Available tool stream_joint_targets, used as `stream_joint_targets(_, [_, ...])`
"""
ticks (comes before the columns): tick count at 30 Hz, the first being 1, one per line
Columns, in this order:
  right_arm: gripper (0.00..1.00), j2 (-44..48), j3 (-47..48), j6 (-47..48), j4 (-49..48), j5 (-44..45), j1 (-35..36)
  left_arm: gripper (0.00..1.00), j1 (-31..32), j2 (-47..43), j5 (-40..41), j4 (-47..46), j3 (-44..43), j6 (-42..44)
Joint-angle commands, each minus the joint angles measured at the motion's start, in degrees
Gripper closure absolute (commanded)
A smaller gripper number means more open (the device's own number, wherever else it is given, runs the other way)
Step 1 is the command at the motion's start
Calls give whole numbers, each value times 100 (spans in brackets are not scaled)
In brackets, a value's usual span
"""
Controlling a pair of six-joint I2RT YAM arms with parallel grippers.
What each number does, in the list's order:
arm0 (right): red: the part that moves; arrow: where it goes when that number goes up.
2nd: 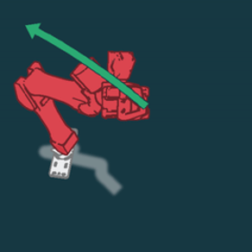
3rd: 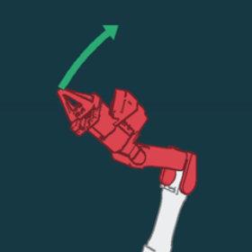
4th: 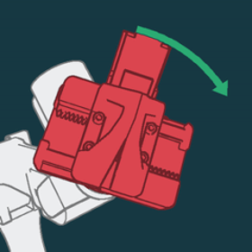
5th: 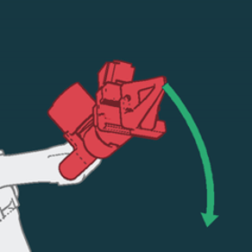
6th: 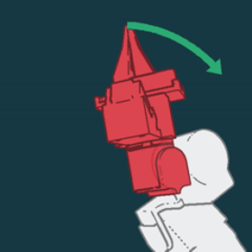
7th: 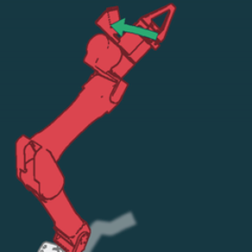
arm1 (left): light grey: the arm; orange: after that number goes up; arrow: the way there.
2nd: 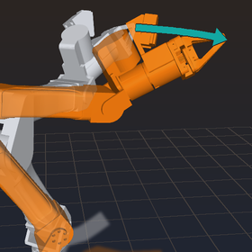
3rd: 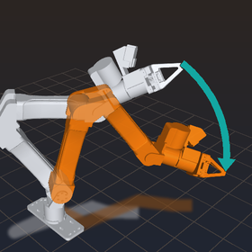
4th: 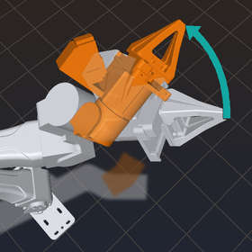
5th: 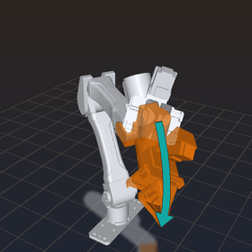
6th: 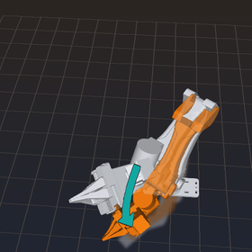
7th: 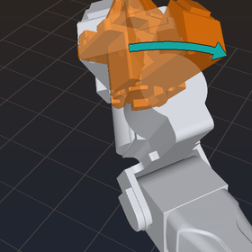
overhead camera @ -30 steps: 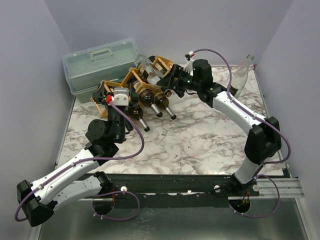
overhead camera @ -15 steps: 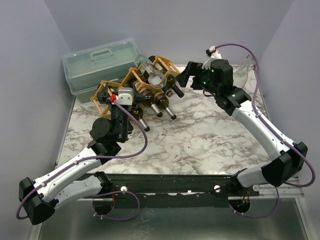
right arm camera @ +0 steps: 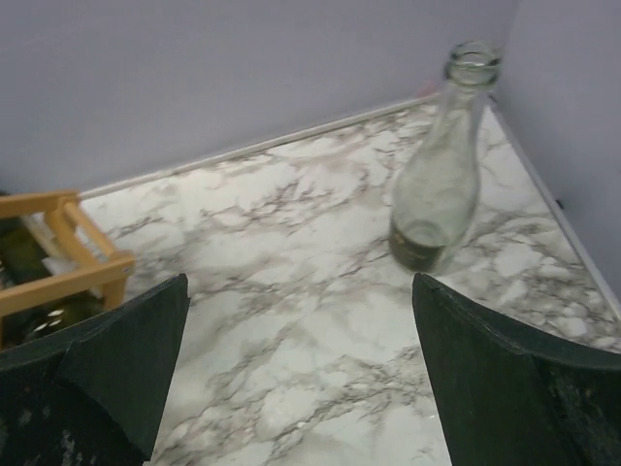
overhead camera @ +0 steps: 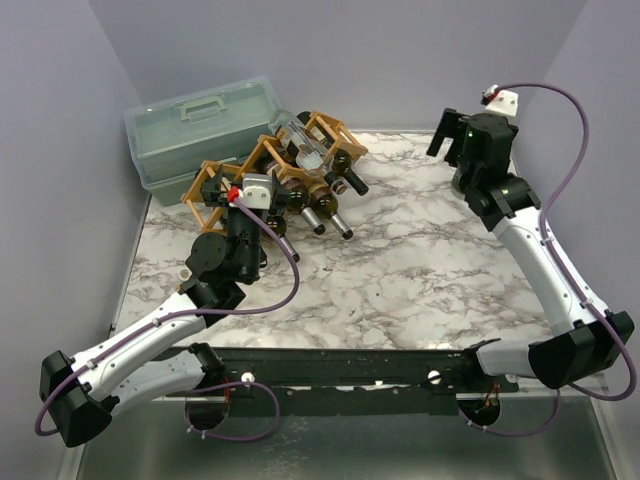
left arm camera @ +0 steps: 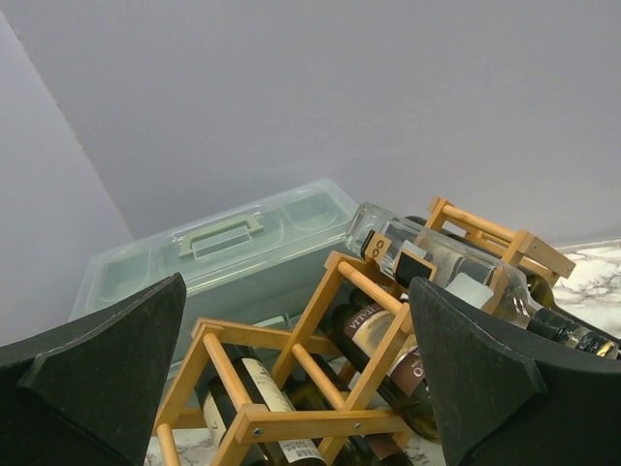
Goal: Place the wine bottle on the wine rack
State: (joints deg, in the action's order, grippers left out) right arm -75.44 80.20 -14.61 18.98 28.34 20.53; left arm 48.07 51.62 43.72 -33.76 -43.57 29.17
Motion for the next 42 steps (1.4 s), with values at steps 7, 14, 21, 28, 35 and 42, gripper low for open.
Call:
stream_joint_targets(7, [0, -803, 570, 82, 31, 155, -1385, 1, -26, -66, -205, 97, -37, -169])
stream_joint_targets(14, [0, -1809, 1410, 150, 82, -125, -1902, 1, -26, -48, -201, 124, -59, -167])
stream_joint_targets(21, [1, -2772, 2228, 279, 49, -17, -2142, 1, -26, -47, -194, 150, -72, -151])
stream_joint_targets(28, [12, -3227, 2316, 356, -313, -203, -2220, 1, -24, -29, -215, 159, -78, -141])
stream_joint_targets(35, [25, -3398, 2011, 505, -883, -540, -2220, 1, -22, -16, -216, 159, -73, -163])
stream_joint_targets(42, [61, -3399, 1637, 488, -1173, -592, -2220, 1, -25, 36, -221, 177, -77, -206])
